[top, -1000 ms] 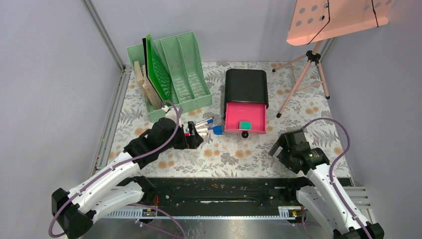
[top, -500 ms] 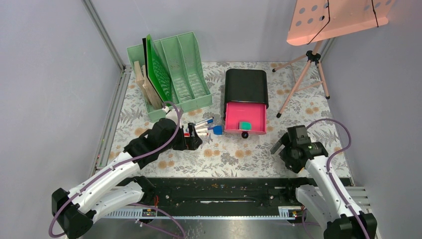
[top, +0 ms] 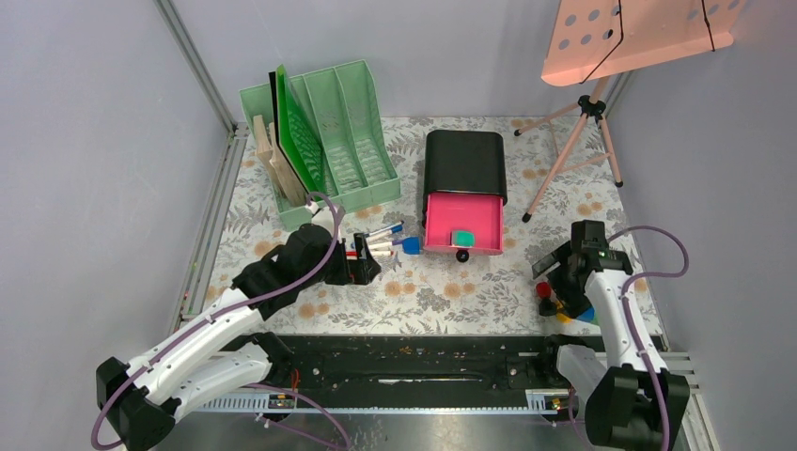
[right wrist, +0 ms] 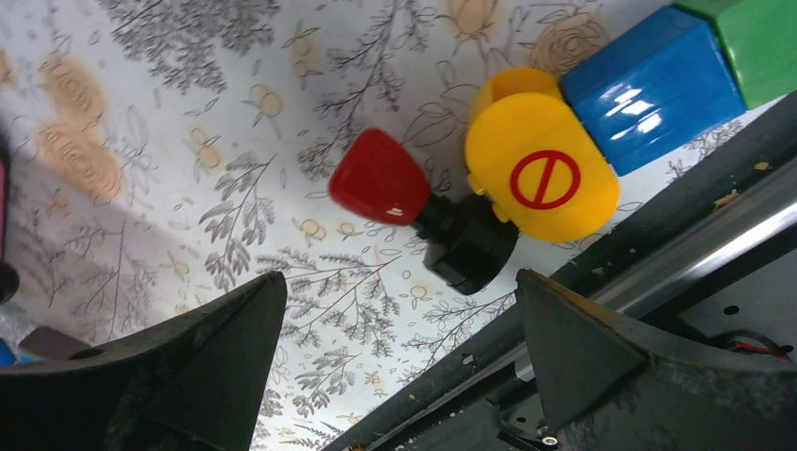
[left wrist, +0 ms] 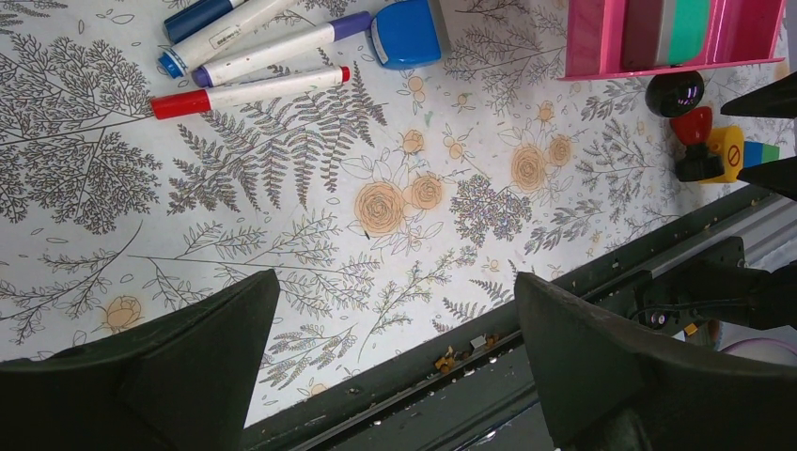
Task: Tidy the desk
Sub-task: Pick up the stationery from the center of the board.
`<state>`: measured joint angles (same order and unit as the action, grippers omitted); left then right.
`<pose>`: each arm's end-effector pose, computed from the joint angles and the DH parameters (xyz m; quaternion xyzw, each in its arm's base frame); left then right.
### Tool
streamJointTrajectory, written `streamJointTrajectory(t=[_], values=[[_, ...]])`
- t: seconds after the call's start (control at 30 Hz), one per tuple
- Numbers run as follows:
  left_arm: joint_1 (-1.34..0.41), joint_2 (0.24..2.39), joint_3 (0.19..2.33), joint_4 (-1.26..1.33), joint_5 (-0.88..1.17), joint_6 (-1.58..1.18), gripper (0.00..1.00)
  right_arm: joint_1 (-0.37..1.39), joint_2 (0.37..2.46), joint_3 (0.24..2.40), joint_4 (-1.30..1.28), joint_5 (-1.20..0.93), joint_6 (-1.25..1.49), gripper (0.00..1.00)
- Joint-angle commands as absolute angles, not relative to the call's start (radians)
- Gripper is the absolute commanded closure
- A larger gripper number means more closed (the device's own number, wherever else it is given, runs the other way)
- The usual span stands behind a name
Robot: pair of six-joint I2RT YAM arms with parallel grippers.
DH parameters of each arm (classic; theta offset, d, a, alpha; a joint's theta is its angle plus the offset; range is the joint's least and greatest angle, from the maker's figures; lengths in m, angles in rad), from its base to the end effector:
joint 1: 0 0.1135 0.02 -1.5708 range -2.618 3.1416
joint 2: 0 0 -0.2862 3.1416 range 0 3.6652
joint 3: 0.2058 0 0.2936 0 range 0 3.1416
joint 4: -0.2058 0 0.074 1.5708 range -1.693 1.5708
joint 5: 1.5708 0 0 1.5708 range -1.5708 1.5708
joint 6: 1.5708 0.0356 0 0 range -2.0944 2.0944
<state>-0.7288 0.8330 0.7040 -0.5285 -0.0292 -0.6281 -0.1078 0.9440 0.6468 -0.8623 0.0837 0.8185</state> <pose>0.1551 -0.1371 0.2808 0.0387 0.8966 -0.2665 0.3515 0.1869 -0.0232 0.2182 0.4446 0.8712 0.0326 0.2055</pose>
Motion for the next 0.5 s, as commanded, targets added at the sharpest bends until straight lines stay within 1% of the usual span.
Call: streamJointTrajectory(t=[0.0,0.27,0.47], values=[[-0.725,0.819,0.701,-0.500,-0.020,-0.617,0.01,-0.153,1.009,0.680,-0.898,0.056,0.799,0.01],[-0.725,0.827,0.695,-0.501,-0.017,-0.624,0.01,-0.188,1.208,0.703,-0.896,0.016,0.808,0.01],[-0.724,0.827,0.687,-0.501,-0.012,-0.629,0.01,-0.218,1.265,0.709,-0.864,0.019,0.785,0.01]])
